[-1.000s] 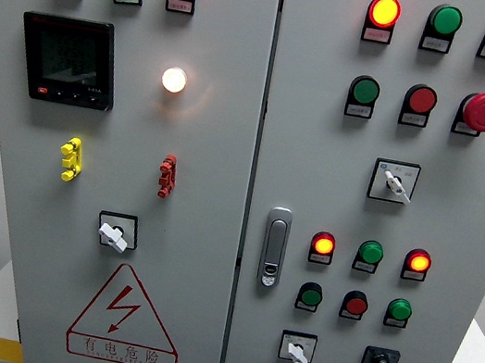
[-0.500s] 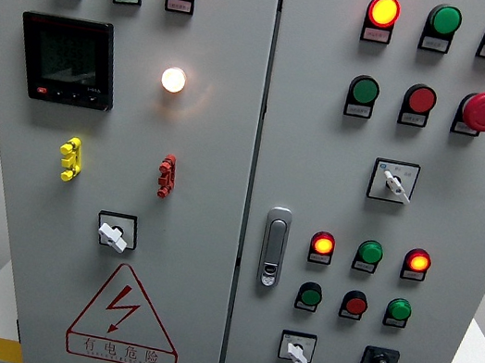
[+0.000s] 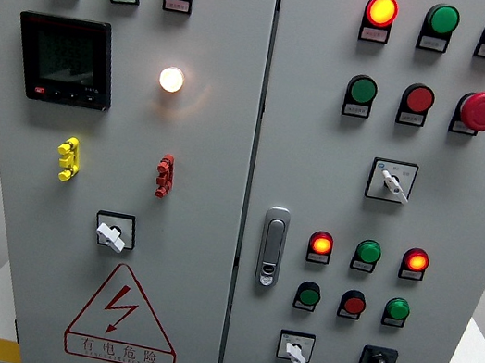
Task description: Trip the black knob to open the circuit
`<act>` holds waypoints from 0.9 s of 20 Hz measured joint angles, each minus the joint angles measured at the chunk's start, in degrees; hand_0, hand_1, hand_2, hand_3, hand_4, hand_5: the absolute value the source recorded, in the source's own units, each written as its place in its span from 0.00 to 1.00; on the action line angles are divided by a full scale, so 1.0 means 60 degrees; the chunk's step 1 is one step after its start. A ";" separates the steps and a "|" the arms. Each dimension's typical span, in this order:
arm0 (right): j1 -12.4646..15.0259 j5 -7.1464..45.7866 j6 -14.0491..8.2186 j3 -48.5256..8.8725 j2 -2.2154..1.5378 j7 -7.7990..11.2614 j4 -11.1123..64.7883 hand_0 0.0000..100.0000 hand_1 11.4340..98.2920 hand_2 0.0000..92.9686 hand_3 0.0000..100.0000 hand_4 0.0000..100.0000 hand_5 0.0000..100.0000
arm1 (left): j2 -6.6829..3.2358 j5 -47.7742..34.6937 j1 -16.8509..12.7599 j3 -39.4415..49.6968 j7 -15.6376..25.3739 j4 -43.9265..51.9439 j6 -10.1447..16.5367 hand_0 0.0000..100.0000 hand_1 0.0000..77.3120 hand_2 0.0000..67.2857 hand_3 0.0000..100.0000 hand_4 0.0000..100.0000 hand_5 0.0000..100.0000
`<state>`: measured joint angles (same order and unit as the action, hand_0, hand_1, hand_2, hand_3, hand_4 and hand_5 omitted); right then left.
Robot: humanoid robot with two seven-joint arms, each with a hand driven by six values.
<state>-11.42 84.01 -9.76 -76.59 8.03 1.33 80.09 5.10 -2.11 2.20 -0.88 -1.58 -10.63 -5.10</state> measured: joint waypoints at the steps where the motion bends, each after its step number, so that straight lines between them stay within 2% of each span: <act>1: 0.0000 0.0000 0.0000 0.0040 0.0000 -0.0001 0.0003 1.00 0.53 0.08 0.92 0.96 1.00 | 0.0000 0.0000 0.0000 0.0000 0.0000 0.0000 0.0000 0.00 0.00 0.29 0.26 0.10 0.09; 18: 0.0015 0.0006 0.0000 0.0326 0.0001 -0.0054 0.0127 1.00 0.52 0.09 0.92 0.97 1.00 | 0.0000 0.0000 0.0000 0.0000 0.0000 0.0000 0.0000 0.00 0.00 0.29 0.26 0.10 0.09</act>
<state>-11.33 84.04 -9.76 -74.63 8.03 1.00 80.85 5.10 -2.11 2.20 -0.88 -1.58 -10.63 -5.10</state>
